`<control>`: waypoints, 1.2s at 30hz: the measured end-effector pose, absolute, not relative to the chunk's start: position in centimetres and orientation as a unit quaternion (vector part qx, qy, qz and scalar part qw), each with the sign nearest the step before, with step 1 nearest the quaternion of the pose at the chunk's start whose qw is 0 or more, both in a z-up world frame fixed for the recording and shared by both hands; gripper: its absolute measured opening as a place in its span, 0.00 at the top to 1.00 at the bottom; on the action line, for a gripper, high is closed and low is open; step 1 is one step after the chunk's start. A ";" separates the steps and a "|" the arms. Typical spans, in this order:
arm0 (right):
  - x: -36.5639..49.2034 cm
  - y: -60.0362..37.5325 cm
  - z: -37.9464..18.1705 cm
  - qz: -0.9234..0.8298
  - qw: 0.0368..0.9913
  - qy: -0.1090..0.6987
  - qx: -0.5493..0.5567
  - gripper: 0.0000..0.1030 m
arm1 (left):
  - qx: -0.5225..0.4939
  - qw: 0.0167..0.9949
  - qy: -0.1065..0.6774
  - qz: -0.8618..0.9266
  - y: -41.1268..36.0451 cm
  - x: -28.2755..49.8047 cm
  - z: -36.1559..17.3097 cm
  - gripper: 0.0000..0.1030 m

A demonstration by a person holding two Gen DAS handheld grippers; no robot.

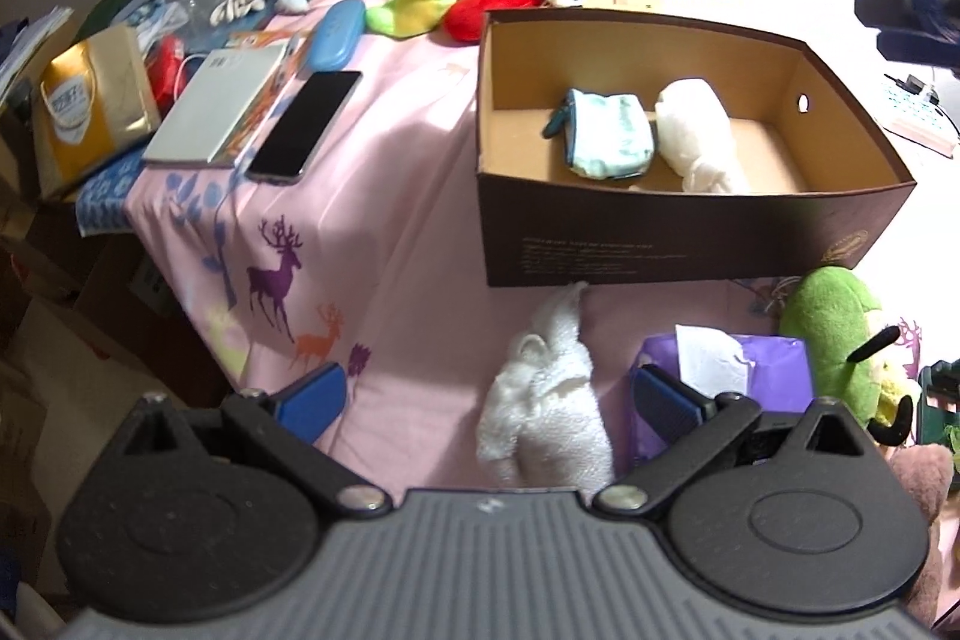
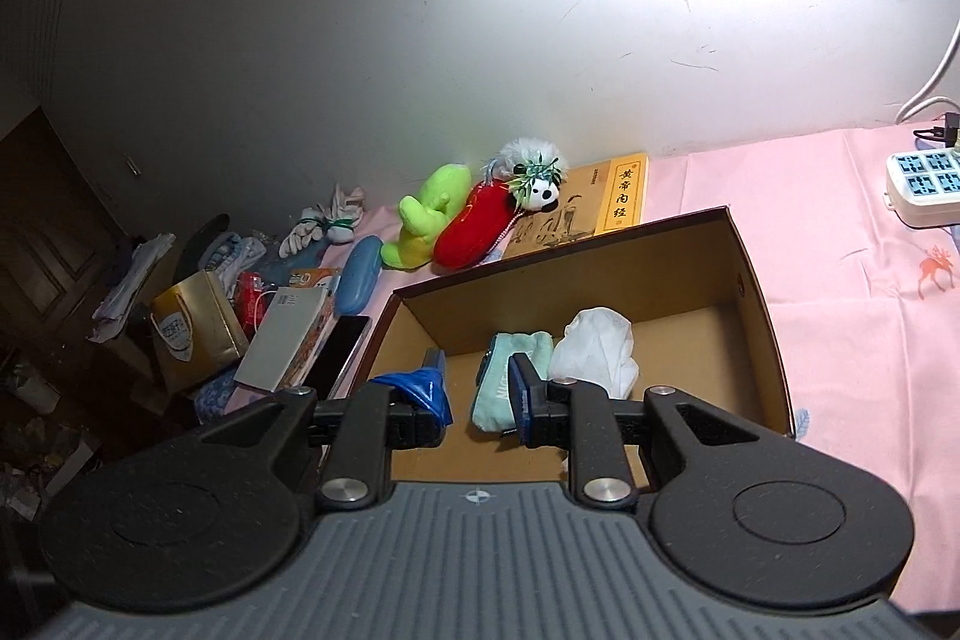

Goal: Organize soft objects
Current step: 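Reach the left gripper to the white mesh bath pouf and grasp it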

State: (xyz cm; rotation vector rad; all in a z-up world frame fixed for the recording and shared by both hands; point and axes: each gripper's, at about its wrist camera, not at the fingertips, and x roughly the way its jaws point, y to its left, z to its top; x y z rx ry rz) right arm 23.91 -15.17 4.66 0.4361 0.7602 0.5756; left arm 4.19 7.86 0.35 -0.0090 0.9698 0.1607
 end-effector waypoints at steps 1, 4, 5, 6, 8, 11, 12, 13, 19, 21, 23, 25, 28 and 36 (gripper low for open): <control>23.2 -15.5 4.7 0.273 0.866 0.361 0.211 0.96 | -0.002 0.882 0.466 0.075 7.7 4.2 0.3 0.02; 20.8 -16.2 4.8 0.270 0.871 0.352 0.212 0.95 | 0.002 0.882 0.466 0.070 7.3 4.4 0.4 0.02; 20.1 -16.3 4.7 0.269 0.873 0.349 0.209 0.95 | 0.005 0.882 0.466 0.067 7.2 4.4 0.4 0.02; 19.3 -16.4 4.7 0.268 0.875 0.348 0.205 0.95 | 0.007 0.883 0.465 0.065 7.1 4.4 0.4 0.02; 17.8 -16.7 4.4 0.263 0.881 0.344 0.191 0.95 | 0.011 0.884 0.464 0.062 6.8 4.3 0.4 0.02; 16.0 -17.3 3.7 0.257 0.884 0.347 0.182 0.94 | 0.015 0.882 0.467 0.057 6.5 4.2 0.2 0.02; 15.4 -17.5 3.4 0.254 0.882 0.351 0.183 0.94 | 0.016 0.882 0.468 0.056 6.5 4.2 0.2 0.02; 15.0 -17.7 3.1 0.251 0.881 0.354 0.186 0.94 | 0.017 0.881 0.469 0.055 6.4 4.1 0.1 0.02; 12.5 -19.1 1.4 0.226 0.881 0.365 0.200 0.93 | 0.005 0.879 0.473 0.059 7.4 3.3 -0.4 0.01; 11.8 -19.5 0.7 0.220 0.878 0.371 0.205 0.93 | -0.001 0.876 0.478 0.067 8.1 3.0 -0.7 0.01; 11.2 -19.8 -0.1 0.218 0.872 0.382 0.215 0.93 | -0.011 0.872 0.484 0.074 8.9 2.8 -1.3 0.01; 10.8 -19.8 -0.8 0.218 0.866 0.392 0.221 0.93 | -0.024 0.866 0.493 0.077 9.8 2.5 -1.9 0.01; 10.0 -19.4 -1.7 0.215 0.863 0.401 0.220 0.92 | -0.044 0.861 0.501 0.078 10.6 2.1 -2.5 0.01; 9.5 -19.0 -3.1 0.207 0.854 0.425 0.216 0.91 | -0.092 0.861 0.500 0.024 10.7 2.0 -4.3 0.01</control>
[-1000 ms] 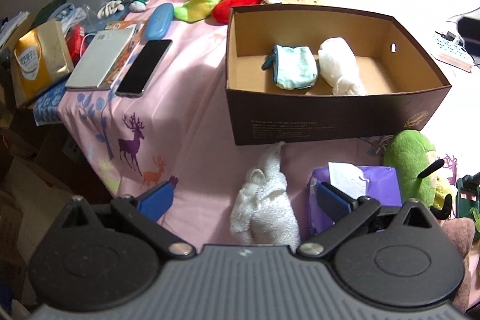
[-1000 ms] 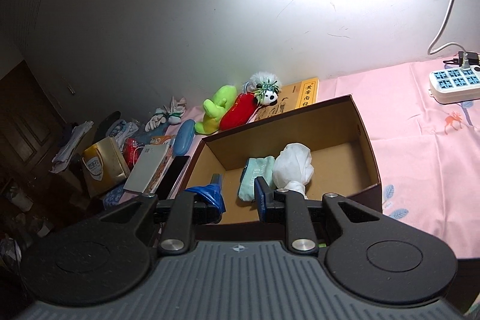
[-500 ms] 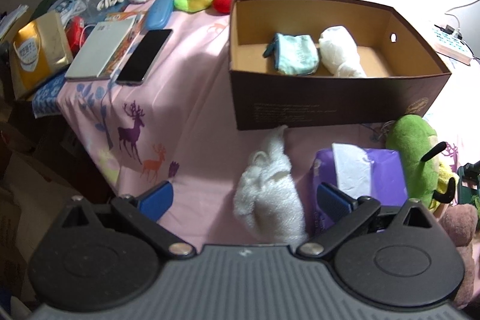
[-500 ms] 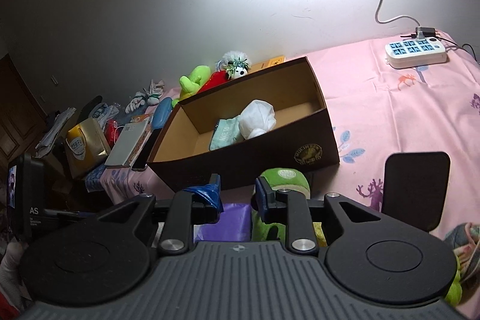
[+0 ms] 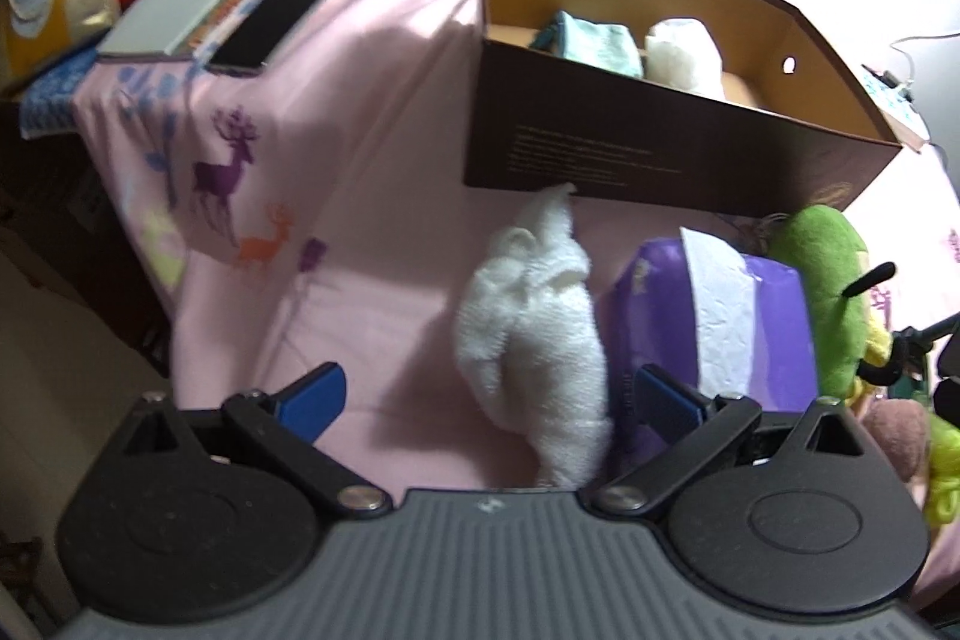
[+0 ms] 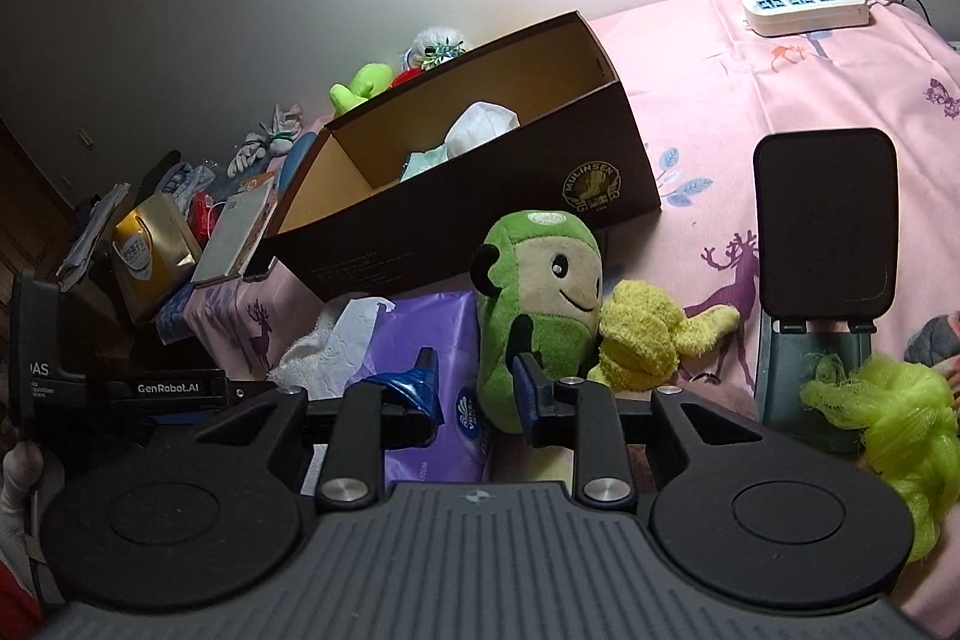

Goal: Organize soft objects
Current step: 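Reach the left gripper to the white mesh bath pouf and grasp it, then carry the bath pouf into the box and open the left gripper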

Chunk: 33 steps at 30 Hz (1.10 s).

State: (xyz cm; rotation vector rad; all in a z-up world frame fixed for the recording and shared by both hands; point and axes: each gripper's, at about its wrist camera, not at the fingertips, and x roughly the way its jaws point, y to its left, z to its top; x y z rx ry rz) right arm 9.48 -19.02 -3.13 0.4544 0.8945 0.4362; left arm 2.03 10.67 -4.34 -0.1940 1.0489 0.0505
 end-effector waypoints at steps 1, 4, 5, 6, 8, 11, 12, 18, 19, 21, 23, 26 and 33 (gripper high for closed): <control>9.5 -19.0 -3.2 0.205 0.854 0.427 0.217 0.91 | -0.098 0.862 0.497 0.018 10.6 2.1 -4.5 0.01; 9.4 -19.0 -3.3 0.201 0.854 0.429 0.216 0.91 | -0.108 0.865 0.490 0.012 10.7 2.7 -5.1 0.01; 9.4 -19.0 -3.3 0.199 0.854 0.429 0.216 0.91 | -0.113 0.865 0.489 0.014 10.9 2.9 -5.4 0.01; 9.4 -18.9 -3.4 0.196 0.854 0.430 0.216 0.91 | -0.118 0.863 0.490 0.015 11.1 3.2 -5.8 0.01; 9.4 -19.0 -3.5 0.192 0.854 0.433 0.218 0.90 | -0.129 0.859 0.495 0.018 11.5 3.8 -6.5 0.01; 9.5 -19.0 -3.5 0.186 0.854 0.435 0.216 0.90 | -0.137 0.854 0.502 0.010 11.7 4.4 -7.4 0.01; 9.6 -19.0 -3.6 0.184 0.854 0.436 0.215 0.90 | -0.133 0.853 0.505 0.011 11.6 4.6 -7.8 0.01; 10.2 -18.7 -3.7 0.180 0.852 0.443 0.213 0.89 | -0.136 0.846 0.516 0.012 11.7 5.5 -9.3 0.03; 10.3 -18.6 -3.8 0.179 0.851 0.445 0.213 0.89 | -0.140 0.846 0.515 0.009 11.7 5.5 -9.4 0.04; 10.7 -18.5 -3.9 0.180 0.849 0.449 0.214 0.89 | -0.142 0.847 0.513 0.005 11.8 5.5 -9.5 0.08; 11.1 -18.2 -4.0 0.182 0.847 0.452 0.213 0.89 | -0.146 0.847 0.511 -0.005 11.8 5.5 -9.5 0.14; 11.6 -17.8 -4.2 0.188 0.843 0.456 0.213 0.89 | -0.151 0.849 0.507 -0.020 11.7 5.4 -9.2 0.26; 13.0 -17.1 -4.1 0.202 0.838 0.459 0.216 0.89 | -0.151 0.854 0.498 -0.030 11.3 5.0 -8.8 0.41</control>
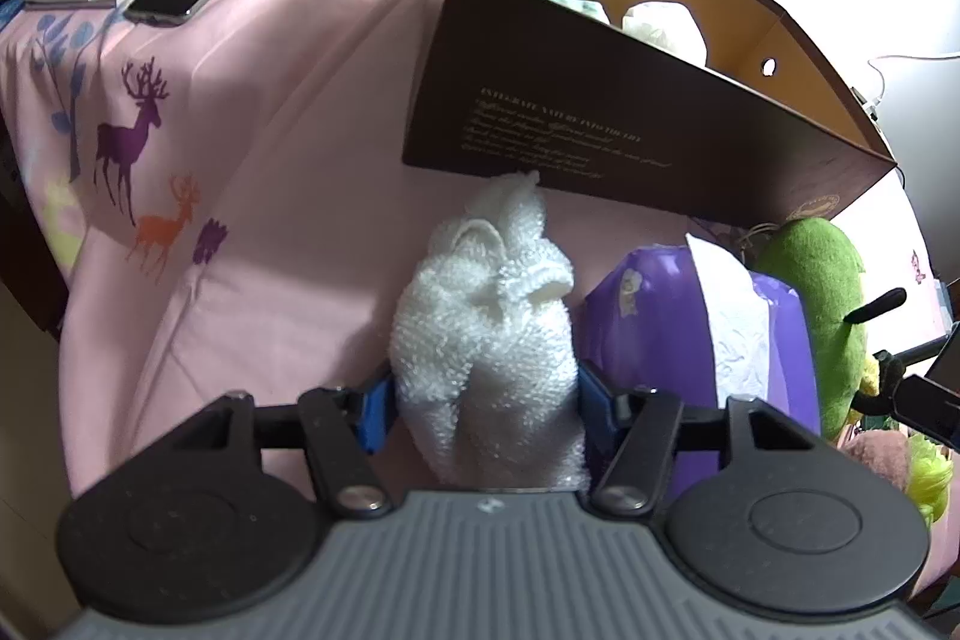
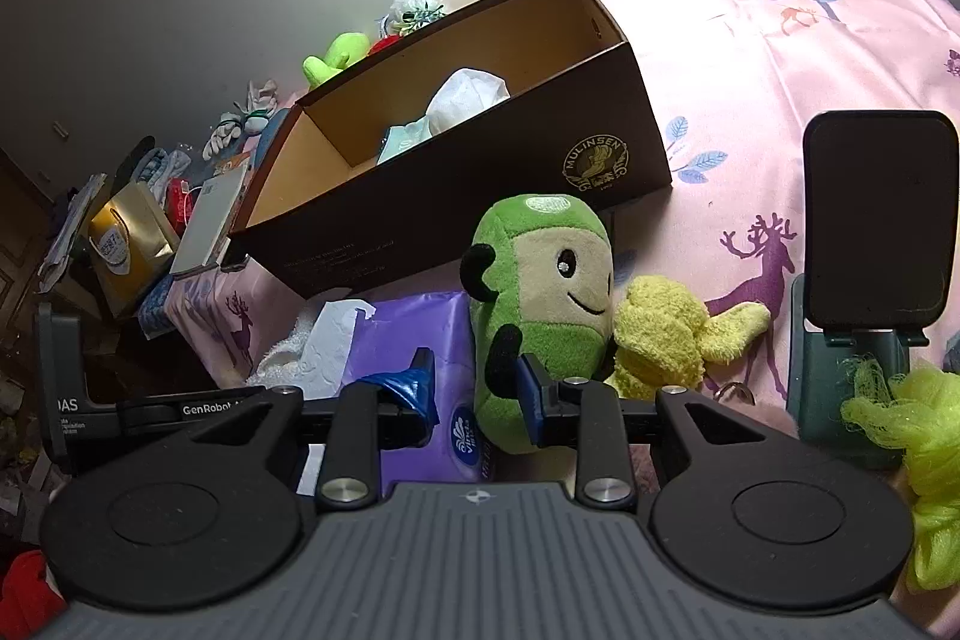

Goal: Organize soft objects
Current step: 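Carry the bath pouf into the box and open the left gripper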

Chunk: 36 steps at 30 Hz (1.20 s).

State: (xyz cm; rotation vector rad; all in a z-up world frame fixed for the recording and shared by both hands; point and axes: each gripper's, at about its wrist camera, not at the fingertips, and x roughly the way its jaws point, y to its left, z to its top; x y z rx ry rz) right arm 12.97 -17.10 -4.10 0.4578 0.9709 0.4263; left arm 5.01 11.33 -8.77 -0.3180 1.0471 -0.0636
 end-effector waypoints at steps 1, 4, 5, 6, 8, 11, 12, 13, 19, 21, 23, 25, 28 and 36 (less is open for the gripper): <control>13.1 -17.1 -4.0 0.203 0.838 0.458 0.217 0.89 | -0.152 0.854 0.496 -0.031 11.3 4.9 -8.6 0.42; 13.4 -17.0 -3.7 0.207 0.839 0.453 0.217 0.88 | -0.151 0.858 0.489 -0.028 11.3 4.5 -8.2 0.44; 13.4 -16.9 -3.6 0.209 0.840 0.452 0.217 0.88 | -0.151 0.860 0.486 -0.028 11.4 4.3 -8.0 0.44; 13.5 -16.9 -3.5 0.211 0.840 0.450 0.216 0.88 | -0.150 0.862 0.482 -0.029 11.5 4.1 -7.6 0.44; 13.7 -16.7 -3.3 0.215 0.841 0.448 0.216 0.88 | -0.147 0.867 0.475 -0.029 11.7 3.6 -6.9 0.44; 13.9 -16.6 -3.1 0.222 0.840 0.445 0.216 0.88 | -0.142 0.873 0.466 -0.033 12.0 2.7 -5.5 0.44; 13.9 -16.5 -3.0 0.224 0.841 0.443 0.217 0.88 | -0.138 0.876 0.460 -0.039 12.1 2.3 -4.7 0.44; 13.9 -16.5 -2.9 0.225 0.841 0.441 0.217 0.88 | -0.133 0.881 0.452 -0.043 12.0 1.9 -3.8 0.44; 13.7 -17.2 -2.5 0.225 0.848 0.426 0.219 0.88 | -0.111 0.910 0.394 -0.075 11.0 2.1 1.5 0.44; 13.6 -17.6 -2.3 0.221 0.852 0.420 0.219 0.88 | -0.106 0.916 0.377 -0.083 10.5 3.3 2.8 0.44; 13.3 -18.1 -2.1 0.217 0.858 0.413 0.216 0.88 | -0.101 0.920 0.368 -0.086 10.0 4.9 3.7 0.44; 13.0 -18.6 -1.8 0.211 0.865 0.403 0.212 0.88 | -0.091 0.925 0.358 -0.088 9.4 6.8 4.5 0.44; 12.6 -19.2 -1.5 0.201 0.874 0.392 0.207 0.88 | -0.078 0.931 0.348 -0.074 8.6 9.8 5.1 0.44; 12.3 -20.7 -1.6 0.172 0.885 0.377 0.211 0.88 | -0.063 0.927 0.370 -0.023 7.5 18.6 2.7 0.44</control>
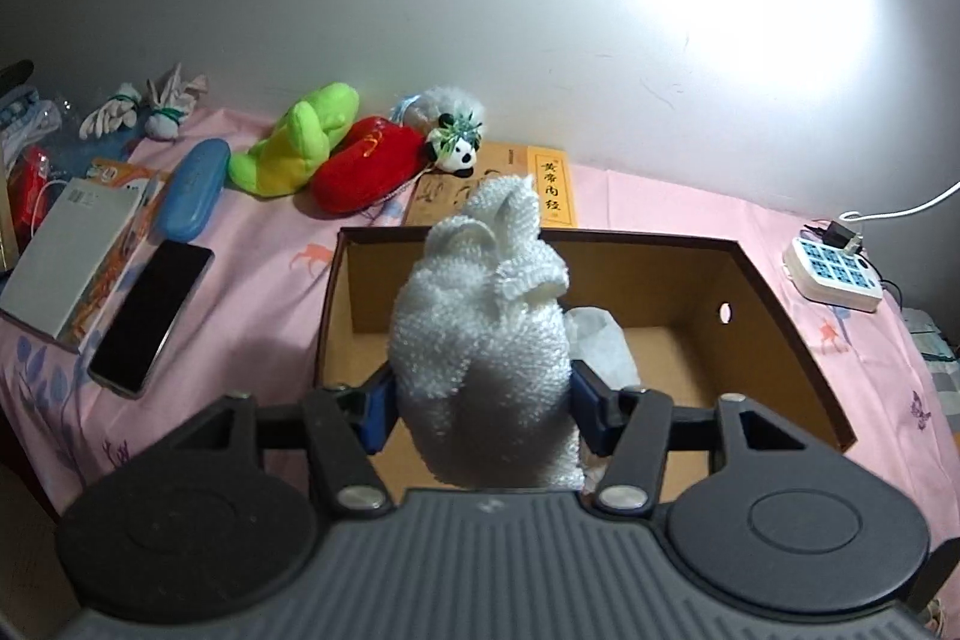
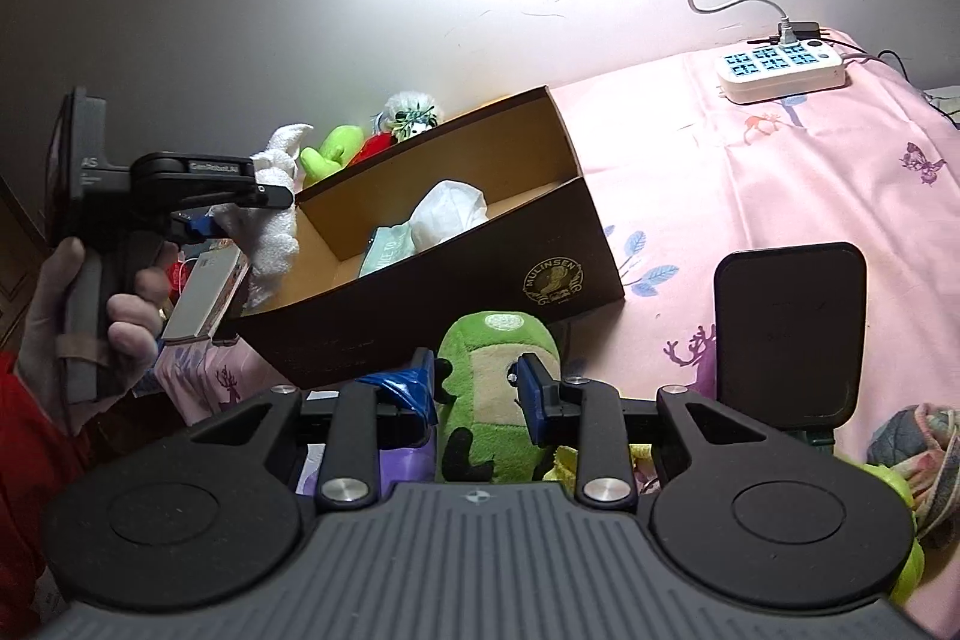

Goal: Organize soft objects
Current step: 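Carry the bath pouf into the box and open the left gripper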

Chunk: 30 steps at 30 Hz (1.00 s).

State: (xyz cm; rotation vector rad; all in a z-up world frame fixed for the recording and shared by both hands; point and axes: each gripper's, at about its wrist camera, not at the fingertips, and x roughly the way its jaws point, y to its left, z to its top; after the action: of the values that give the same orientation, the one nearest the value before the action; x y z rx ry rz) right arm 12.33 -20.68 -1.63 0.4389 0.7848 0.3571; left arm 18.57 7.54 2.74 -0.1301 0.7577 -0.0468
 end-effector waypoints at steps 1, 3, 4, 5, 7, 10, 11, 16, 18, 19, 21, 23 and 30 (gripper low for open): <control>12.3 -20.8 -1.7 0.169 0.886 0.377 0.211 0.88 | -0.062 0.924 0.377 -0.018 7.4 19.3 2.2 0.44; 12.4 -20.9 -1.7 0.164 0.888 0.376 0.209 0.88 | -0.061 0.917 0.394 0.002 7.3 20.7 0.9 0.44; 12.4 -20.9 -1.8 0.163 0.888 0.376 0.209 0.88 | -0.064 0.912 0.406 0.012 7.4 21.3 0.2 0.44; 12.5 -20.9 -1.9 0.161 0.888 0.376 0.209 0.88 | -0.069 0.907 0.416 0.017 7.5 21.8 -0.4 0.44; 12.7 -21.0 -2.0 0.159 0.888 0.377 0.210 0.88 | -0.079 0.896 0.437 0.026 7.7 22.7 -1.7 0.44; 13.0 -21.1 -2.3 0.156 0.886 0.381 0.212 0.88 | -0.073 0.887 0.455 0.038 7.4 23.2 -2.9 0.44; 13.1 -21.1 -2.3 0.156 0.886 0.381 0.212 0.88 | -0.068 0.887 0.455 0.043 7.3 23.2 -3.0 0.43; 13.6 -20.8 -2.5 0.161 0.883 0.386 0.215 0.88 | -0.051 0.888 0.453 0.054 6.9 23.2 -3.1 0.40; 13.8 -20.7 -2.6 0.163 0.881 0.389 0.217 0.88 | -0.045 0.889 0.451 0.061 6.8 23.2 -3.0 0.32; 13.9 -20.6 -2.6 0.165 0.880 0.389 0.217 0.88 | -0.042 0.890 0.450 0.065 6.8 23.1 -3.0 0.31; 14.0 -20.4 -2.6 0.167 0.879 0.391 0.216 0.88 | -0.041 0.891 0.448 0.066 6.9 23.0 -3.0 0.29; 14.1 -20.3 -2.6 0.168 0.878 0.393 0.217 0.88 | -0.040 0.891 0.446 0.067 7.0 22.8 -2.8 0.29; 14.7 -20.6 -2.9 0.165 0.872 0.399 0.229 0.87 | -0.039 0.903 0.423 0.058 7.1 21.0 -1.0 0.28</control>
State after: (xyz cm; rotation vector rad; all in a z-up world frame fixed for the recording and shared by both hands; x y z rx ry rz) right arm 14.69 -20.63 -2.87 0.4788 0.8343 0.3441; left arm 21.01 7.08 -0.99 -0.0814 0.8754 0.1200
